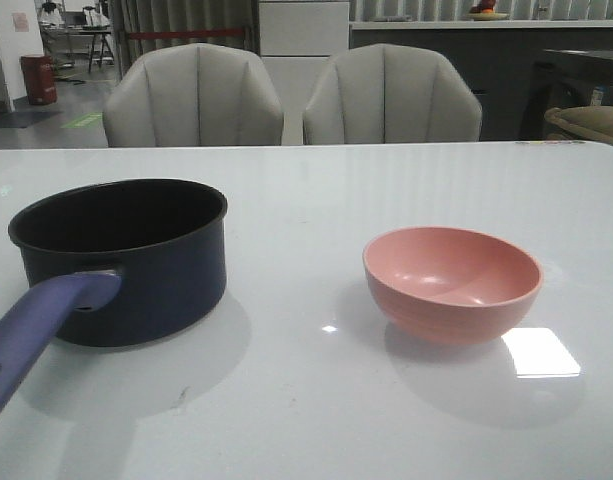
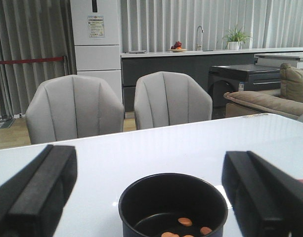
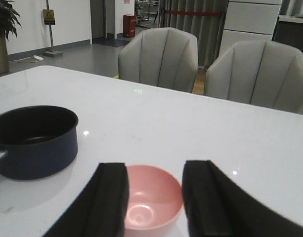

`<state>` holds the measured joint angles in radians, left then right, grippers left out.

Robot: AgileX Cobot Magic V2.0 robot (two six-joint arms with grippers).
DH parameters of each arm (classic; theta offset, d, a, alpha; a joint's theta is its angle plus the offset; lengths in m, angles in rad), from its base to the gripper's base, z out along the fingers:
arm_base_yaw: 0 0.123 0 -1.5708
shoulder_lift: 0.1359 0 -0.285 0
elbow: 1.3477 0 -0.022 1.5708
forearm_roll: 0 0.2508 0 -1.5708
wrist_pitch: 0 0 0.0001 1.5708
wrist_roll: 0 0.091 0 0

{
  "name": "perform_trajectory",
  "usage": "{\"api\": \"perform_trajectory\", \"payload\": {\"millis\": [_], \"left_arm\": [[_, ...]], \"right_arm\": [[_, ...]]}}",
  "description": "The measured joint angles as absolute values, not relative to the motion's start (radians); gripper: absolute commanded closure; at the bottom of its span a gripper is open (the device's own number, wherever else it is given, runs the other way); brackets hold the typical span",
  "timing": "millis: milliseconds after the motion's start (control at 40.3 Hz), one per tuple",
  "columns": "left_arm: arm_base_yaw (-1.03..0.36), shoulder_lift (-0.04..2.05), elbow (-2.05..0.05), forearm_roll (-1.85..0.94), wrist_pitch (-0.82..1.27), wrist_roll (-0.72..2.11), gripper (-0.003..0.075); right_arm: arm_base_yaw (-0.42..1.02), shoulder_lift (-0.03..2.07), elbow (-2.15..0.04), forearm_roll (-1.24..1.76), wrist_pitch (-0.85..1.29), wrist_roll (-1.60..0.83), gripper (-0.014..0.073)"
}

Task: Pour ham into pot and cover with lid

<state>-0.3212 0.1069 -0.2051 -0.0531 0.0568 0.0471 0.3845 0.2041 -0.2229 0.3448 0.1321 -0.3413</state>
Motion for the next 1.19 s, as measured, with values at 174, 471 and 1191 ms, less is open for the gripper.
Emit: {"api": "perform_trajectory", "payload": {"millis": [174, 471, 1191], "left_arm": [[-0.321, 0.107, -0.205, -0.053, 0.057, 0.047, 0.0095], [-0.321, 0.107, -0.205, -0.056, 0.057, 0.047, 0.0095], [-0.182, 0.364, -0.483, -0.095, 0.484, 0.006, 0.0092]], "right_arm": [[0.385, 0.196, -0.186, 0.345, 0.121, -0.341, 0.0332], [0.385, 0.194, -0.186, 0.345, 0.132, -0.341, 0.0450], [0.385, 0.194, -0.186, 0.345, 0.132, -0.341, 0.0450]]}}
